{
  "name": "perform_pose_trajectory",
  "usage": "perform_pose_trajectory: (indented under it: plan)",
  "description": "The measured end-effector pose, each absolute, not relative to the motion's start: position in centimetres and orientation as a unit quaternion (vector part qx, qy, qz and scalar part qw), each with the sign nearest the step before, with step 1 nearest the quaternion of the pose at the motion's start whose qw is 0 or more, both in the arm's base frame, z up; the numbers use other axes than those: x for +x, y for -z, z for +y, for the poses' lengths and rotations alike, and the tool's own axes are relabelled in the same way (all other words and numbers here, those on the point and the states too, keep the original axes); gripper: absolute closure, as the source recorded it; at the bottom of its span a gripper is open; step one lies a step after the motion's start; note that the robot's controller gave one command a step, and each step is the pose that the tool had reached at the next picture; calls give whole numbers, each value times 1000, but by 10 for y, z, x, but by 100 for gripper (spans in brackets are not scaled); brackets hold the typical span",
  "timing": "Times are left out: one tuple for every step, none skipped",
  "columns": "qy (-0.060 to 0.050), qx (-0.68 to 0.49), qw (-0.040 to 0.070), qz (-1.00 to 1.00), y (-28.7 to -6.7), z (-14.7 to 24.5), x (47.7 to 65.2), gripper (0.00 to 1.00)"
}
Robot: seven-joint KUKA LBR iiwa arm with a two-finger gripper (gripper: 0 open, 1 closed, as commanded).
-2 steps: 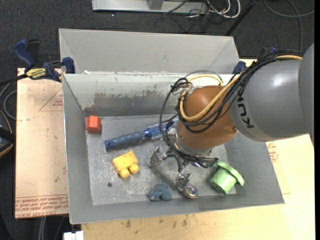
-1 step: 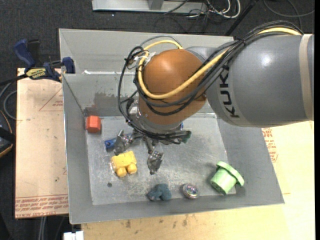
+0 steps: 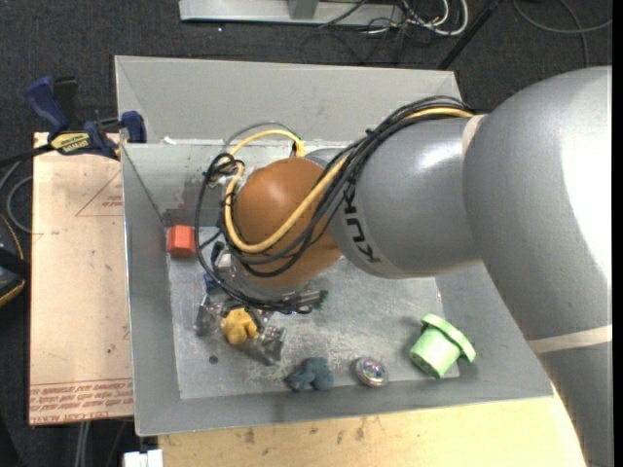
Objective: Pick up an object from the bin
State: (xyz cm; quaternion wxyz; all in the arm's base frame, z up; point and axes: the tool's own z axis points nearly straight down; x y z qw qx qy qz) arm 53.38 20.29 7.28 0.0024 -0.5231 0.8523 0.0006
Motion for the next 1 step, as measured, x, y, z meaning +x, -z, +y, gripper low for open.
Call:
perform_pose_trajectory:
  plan:
    - [1,-637,2,771,-93,149,568,0]
